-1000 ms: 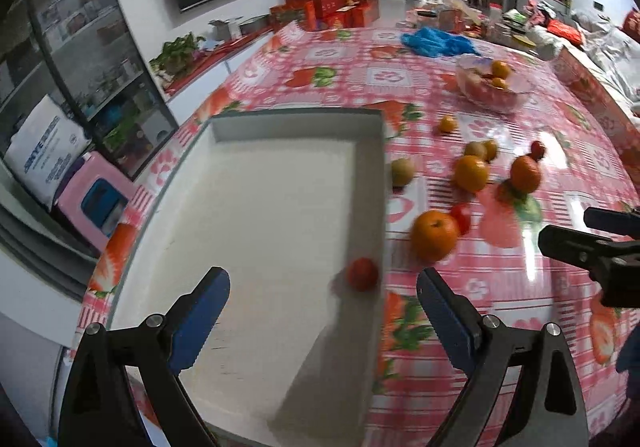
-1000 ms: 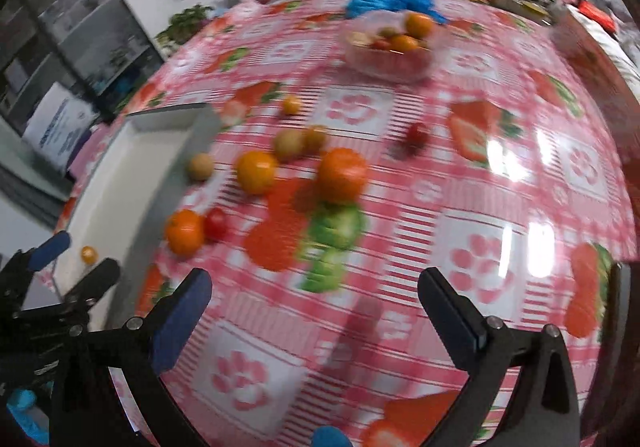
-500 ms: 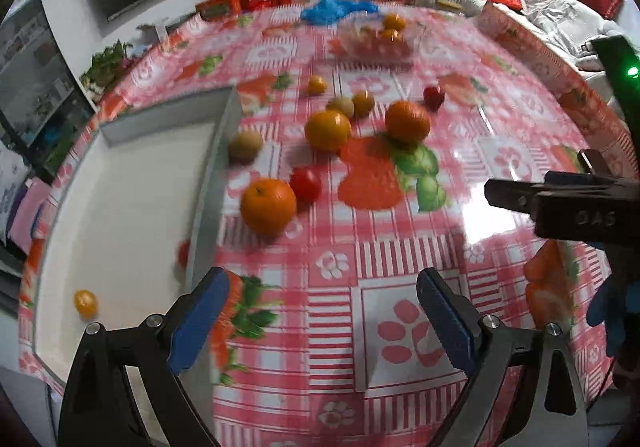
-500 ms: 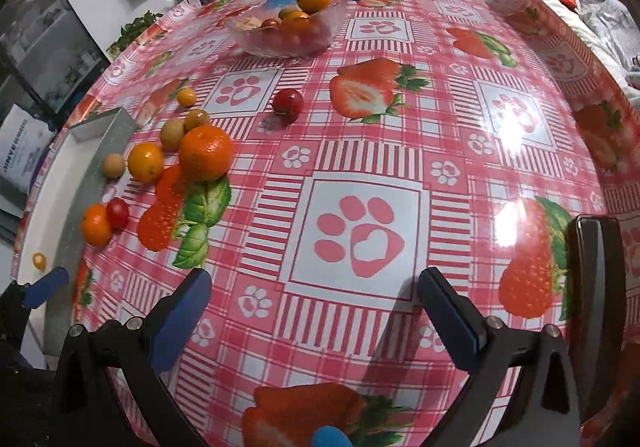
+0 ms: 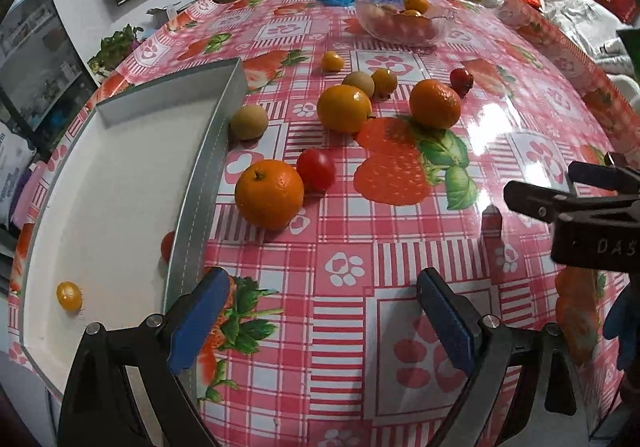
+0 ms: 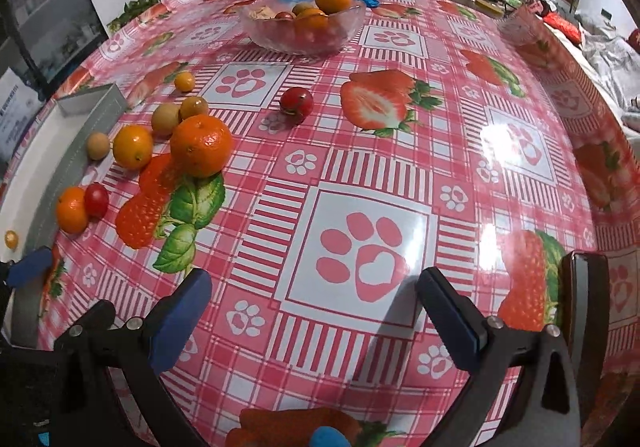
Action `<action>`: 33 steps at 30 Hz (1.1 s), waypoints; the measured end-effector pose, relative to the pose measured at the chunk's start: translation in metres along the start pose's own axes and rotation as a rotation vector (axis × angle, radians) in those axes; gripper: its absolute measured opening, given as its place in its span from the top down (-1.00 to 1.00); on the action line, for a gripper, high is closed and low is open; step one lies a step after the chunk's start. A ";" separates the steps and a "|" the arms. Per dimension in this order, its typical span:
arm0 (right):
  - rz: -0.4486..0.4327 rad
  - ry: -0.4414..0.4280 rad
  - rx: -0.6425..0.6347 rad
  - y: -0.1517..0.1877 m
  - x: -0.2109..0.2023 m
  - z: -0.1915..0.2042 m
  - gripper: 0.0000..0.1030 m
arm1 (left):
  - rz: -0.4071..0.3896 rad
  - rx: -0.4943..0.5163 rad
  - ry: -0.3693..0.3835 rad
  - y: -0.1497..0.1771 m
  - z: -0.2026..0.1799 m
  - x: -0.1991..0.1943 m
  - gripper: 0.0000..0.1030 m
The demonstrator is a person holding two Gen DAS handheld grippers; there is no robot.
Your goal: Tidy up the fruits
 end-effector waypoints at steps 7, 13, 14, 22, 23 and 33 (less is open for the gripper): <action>-0.014 0.026 -0.024 -0.001 0.003 0.002 -1.00 | 0.001 -0.031 0.016 -0.007 0.008 0.004 -0.85; -0.029 0.026 -0.027 -0.001 0.003 0.002 -1.00 | -0.015 -0.047 0.007 -0.015 0.015 0.008 -0.85; -0.031 0.025 -0.029 -0.001 0.003 0.002 -1.00 | -0.019 -0.050 0.006 -0.018 0.017 0.009 -0.85; -0.037 0.025 -0.030 -0.001 0.002 0.002 -1.00 | -0.057 -0.031 -0.007 -0.031 0.020 0.014 -0.68; -0.039 0.025 -0.030 -0.001 0.002 0.003 -1.00 | -0.061 -0.035 0.011 -0.033 0.021 0.013 -0.54; -0.073 0.027 -0.024 0.001 0.002 0.002 -1.00 | -0.065 -0.054 0.025 -0.040 0.025 0.014 -0.06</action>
Point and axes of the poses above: each gripper's, at about its wrist camera, not at the fingertips, and x roughly the way its jaws point, z to its left, y to its underside, the point moved 3 cm from there along x, roughly the way its jaws point, and after that the axes turned 7 degrees about z, right-handed, at the moved point
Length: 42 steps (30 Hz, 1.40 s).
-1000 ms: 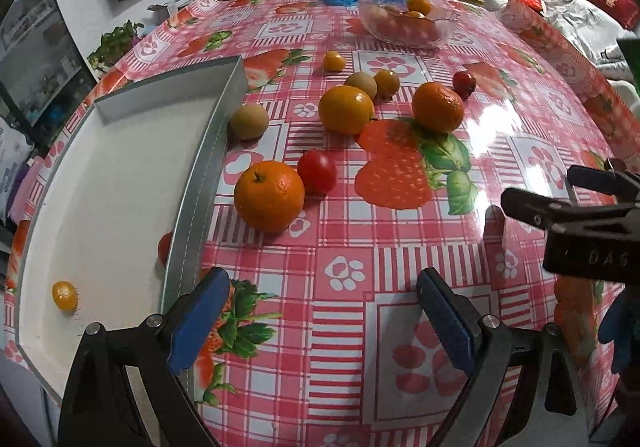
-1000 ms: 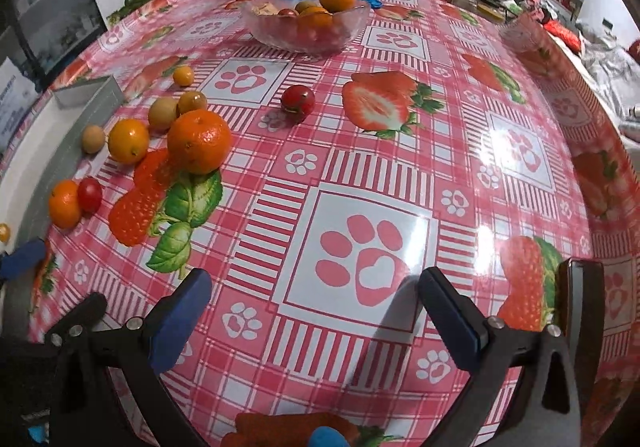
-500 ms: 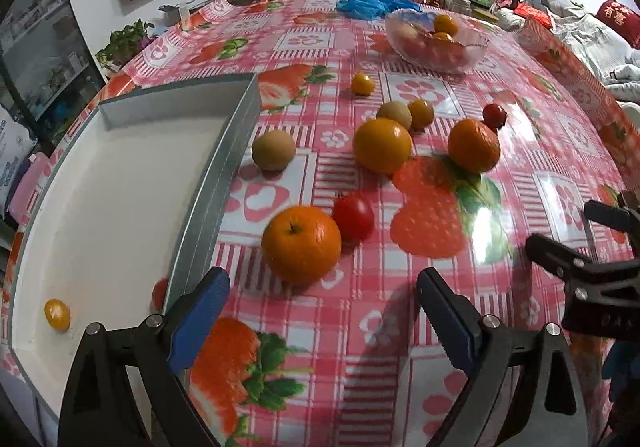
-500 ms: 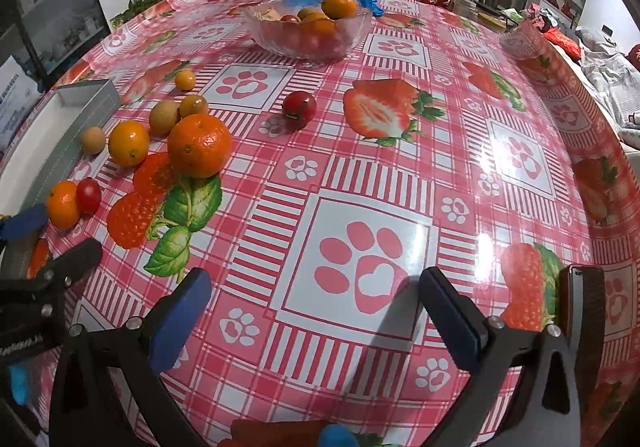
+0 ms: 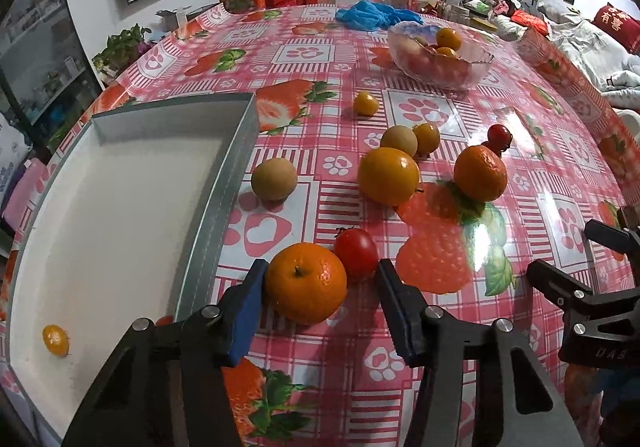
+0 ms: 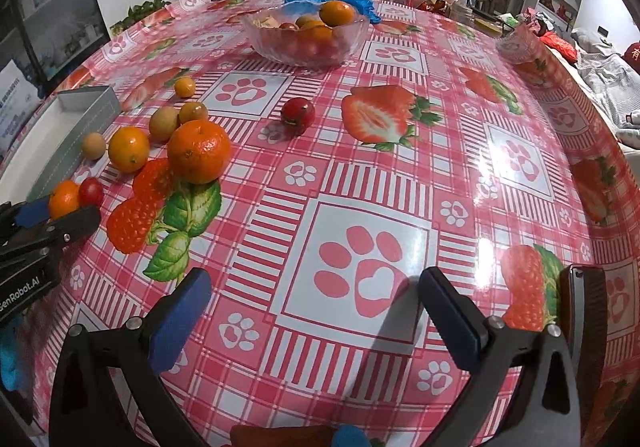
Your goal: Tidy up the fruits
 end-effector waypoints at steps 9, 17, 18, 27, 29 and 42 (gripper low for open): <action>-0.018 0.001 -0.003 0.001 -0.001 0.001 -1.00 | -0.003 0.007 0.013 -0.001 0.001 0.000 0.26; -0.014 0.000 -0.003 0.001 -0.001 0.001 -1.00 | -0.017 0.022 -0.017 -0.006 -0.002 0.002 0.01; -0.011 0.000 -0.003 0.001 -0.001 0.001 -1.00 | -0.018 0.022 -0.018 -0.007 -0.002 0.003 0.01; -0.005 -0.049 -0.024 -0.017 0.004 0.015 -0.99 | -0.034 0.006 -0.015 -0.013 -0.003 0.006 0.03; -0.013 -0.060 -0.031 -0.026 0.005 0.022 -0.97 | -0.033 0.004 -0.004 -0.013 -0.003 0.005 0.13; -0.044 -0.138 -0.096 -0.065 0.016 0.056 0.18 | -0.030 -0.013 0.002 -0.012 -0.001 0.006 0.14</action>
Point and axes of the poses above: each gripper's, at about its wrist camera, not at the fingertips, and x roughly the way its jaws point, z to its left, y to its underside, the point moved 3 cm from there along x, roughly the way its jaws point, and after that the axes turned 7 degrees about z, right-handed, at the moved point
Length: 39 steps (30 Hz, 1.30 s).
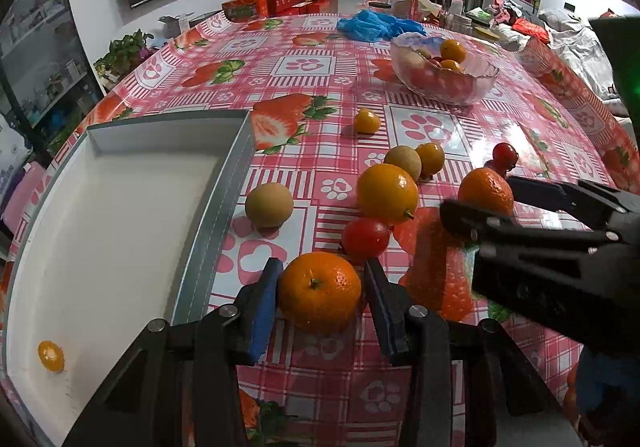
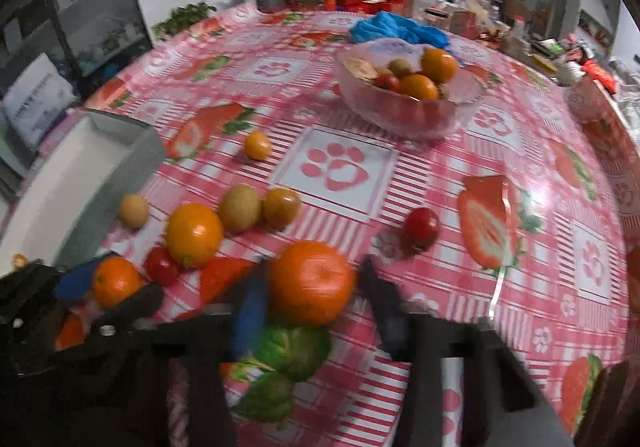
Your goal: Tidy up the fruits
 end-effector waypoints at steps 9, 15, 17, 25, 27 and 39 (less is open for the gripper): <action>0.038 -0.103 0.086 0.027 -0.020 -0.018 0.18 | 0.015 -0.021 0.051 0.010 0.003 -0.009 0.24; 0.030 -0.126 0.098 0.041 -0.038 -0.020 0.17 | -0.003 -0.028 0.061 0.017 0.007 -0.030 0.24; 0.026 -0.126 0.091 0.044 -0.043 -0.018 0.17 | -0.010 -0.029 0.063 0.019 0.008 -0.038 0.24; 0.020 -0.137 0.074 0.047 -0.057 -0.003 0.17 | -0.045 -0.035 0.058 0.025 0.020 -0.063 0.24; 0.016 -0.134 0.061 0.046 -0.060 0.003 0.17 | -0.058 -0.044 0.057 0.026 0.026 -0.069 0.24; 0.010 -0.144 -0.015 0.033 -0.069 0.046 0.17 | -0.100 -0.112 0.038 0.031 0.066 -0.084 0.24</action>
Point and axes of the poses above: each gripper's, at about its wrist camera, not at the fingertips, and x roughly the way its jaws point, z to its left, y to its underside, the point moved 3 cm from there along x, roughly the way its jaws point, and after that the axes turned 7 degrees about z, right-handed, at the moved point
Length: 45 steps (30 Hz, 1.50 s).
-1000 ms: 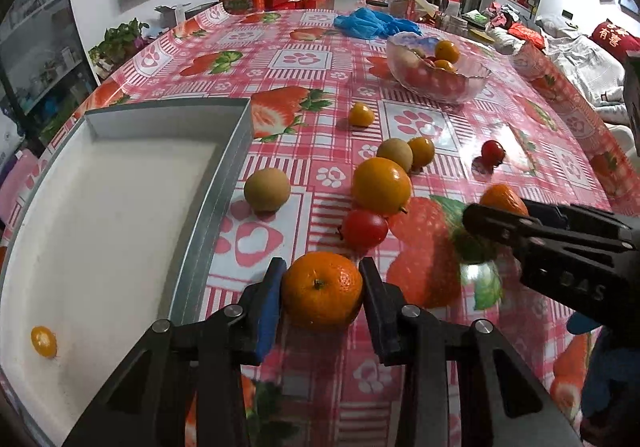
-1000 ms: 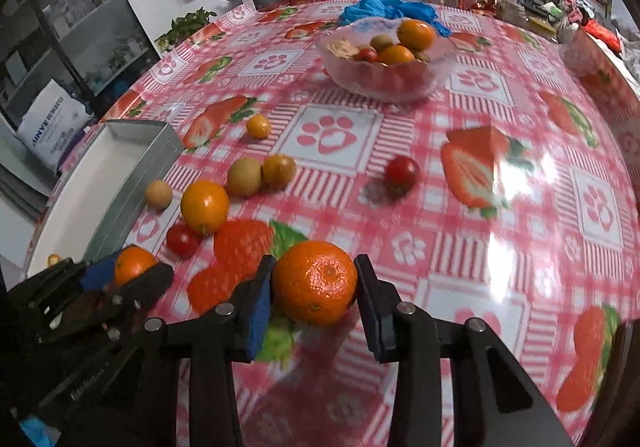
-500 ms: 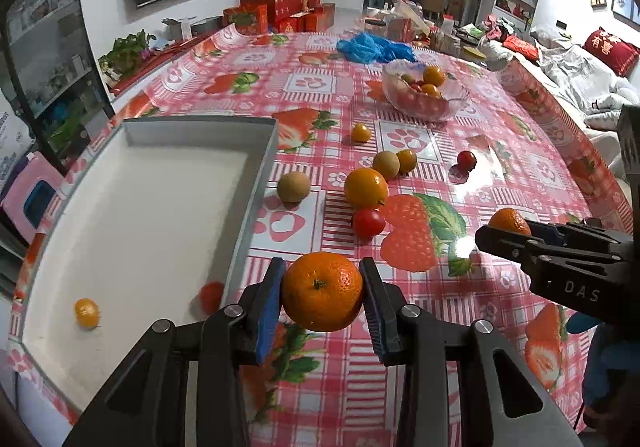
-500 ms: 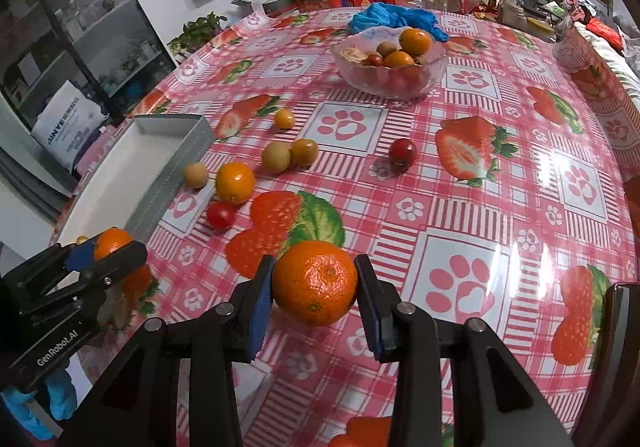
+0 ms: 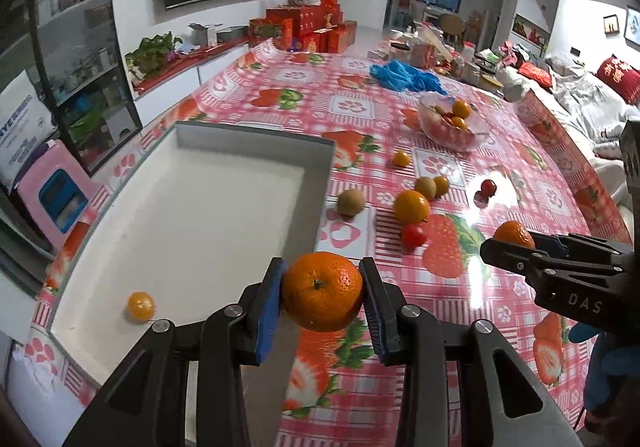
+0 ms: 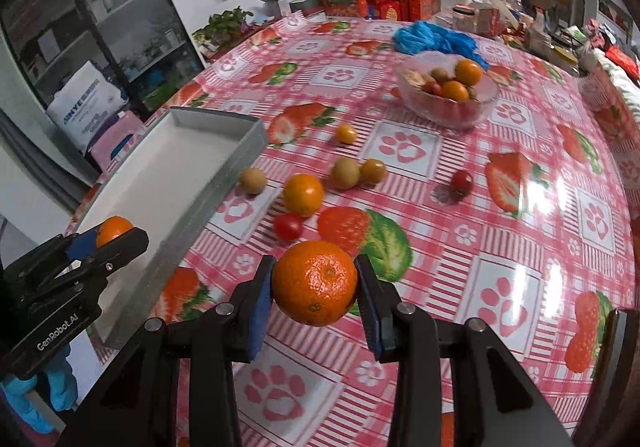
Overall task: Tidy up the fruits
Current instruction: 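Carry the mandarin into the white tray and open the left tool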
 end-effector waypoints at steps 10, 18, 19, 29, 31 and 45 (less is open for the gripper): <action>0.012 -0.016 -0.075 -0.016 0.006 0.043 0.17 | -0.017 -0.069 -0.038 0.001 0.043 -0.002 0.24; 0.031 -0.030 -0.127 -0.029 0.019 0.078 0.17 | -0.022 -0.105 -0.079 0.000 0.073 0.003 0.24; 0.033 -0.032 -0.132 -0.031 0.020 0.081 0.17 | -0.019 -0.108 -0.084 0.000 0.076 0.005 0.24; 0.067 -0.064 -0.185 -0.042 0.042 0.118 0.18 | 0.011 -0.125 -0.121 0.004 0.097 0.022 0.24; 0.074 -0.069 -0.190 -0.044 0.048 0.124 0.18 | 0.016 -0.124 -0.127 0.005 0.099 0.025 0.24; 0.122 -0.075 -0.196 -0.053 0.075 0.136 0.13 | 0.047 -0.126 -0.143 0.010 0.108 0.036 0.24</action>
Point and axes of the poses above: each gripper's, at about its wrist camera, not at the fingertips, and x roughly the way its jaws point, z to its left, y to its underside, the point moved 3 cm from there along x, roughly the way its jaws point, and after that the axes turned 7 degrees about z, right-handed, at the moved point
